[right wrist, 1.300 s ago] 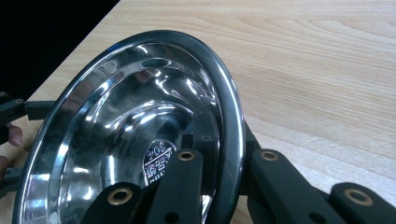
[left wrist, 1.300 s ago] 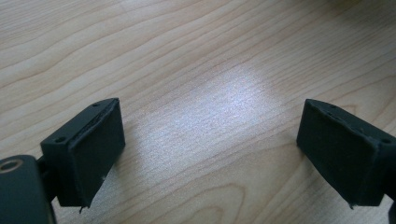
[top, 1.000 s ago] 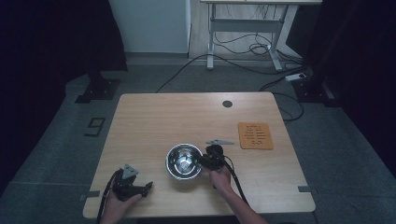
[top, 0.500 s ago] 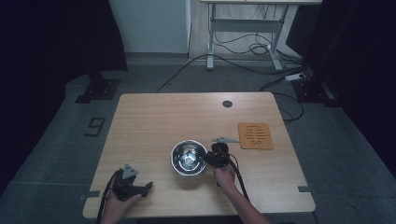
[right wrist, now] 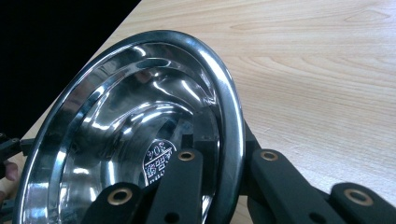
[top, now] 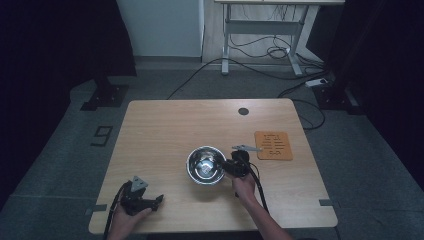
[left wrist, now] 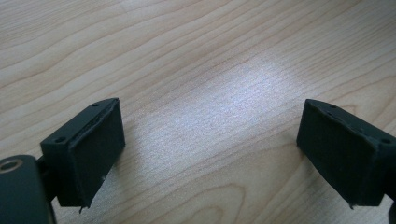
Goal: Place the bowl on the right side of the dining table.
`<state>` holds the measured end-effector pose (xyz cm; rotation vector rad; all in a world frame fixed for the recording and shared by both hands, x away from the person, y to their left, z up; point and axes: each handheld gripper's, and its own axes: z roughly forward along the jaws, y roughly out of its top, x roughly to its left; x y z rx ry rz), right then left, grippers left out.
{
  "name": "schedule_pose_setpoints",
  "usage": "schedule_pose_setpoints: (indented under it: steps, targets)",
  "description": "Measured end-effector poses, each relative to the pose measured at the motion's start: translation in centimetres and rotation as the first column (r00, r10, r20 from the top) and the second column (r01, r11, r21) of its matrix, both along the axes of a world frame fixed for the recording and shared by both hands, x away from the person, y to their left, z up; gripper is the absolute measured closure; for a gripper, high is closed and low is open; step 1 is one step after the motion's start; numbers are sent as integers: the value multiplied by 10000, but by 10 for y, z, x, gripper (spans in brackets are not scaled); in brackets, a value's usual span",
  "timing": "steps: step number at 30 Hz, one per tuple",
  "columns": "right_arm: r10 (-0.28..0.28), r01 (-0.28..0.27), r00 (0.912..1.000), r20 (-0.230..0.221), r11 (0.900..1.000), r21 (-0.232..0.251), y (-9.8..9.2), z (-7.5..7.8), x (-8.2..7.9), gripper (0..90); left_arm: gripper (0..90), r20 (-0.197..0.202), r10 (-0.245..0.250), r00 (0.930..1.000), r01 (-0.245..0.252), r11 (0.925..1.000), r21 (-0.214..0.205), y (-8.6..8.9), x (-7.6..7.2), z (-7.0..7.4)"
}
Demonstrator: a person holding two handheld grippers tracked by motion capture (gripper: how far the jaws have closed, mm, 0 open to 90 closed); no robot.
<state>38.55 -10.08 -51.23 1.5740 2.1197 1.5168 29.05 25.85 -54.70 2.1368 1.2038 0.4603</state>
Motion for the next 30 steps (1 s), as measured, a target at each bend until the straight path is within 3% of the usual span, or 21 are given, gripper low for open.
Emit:
schedule_pose_setpoints:
  steps: [30]
  targets:
    - [-766,755,9968,244,9962,437,-28,12,8,860,74,4,-2,10000,2,10000,4,0,0,0]
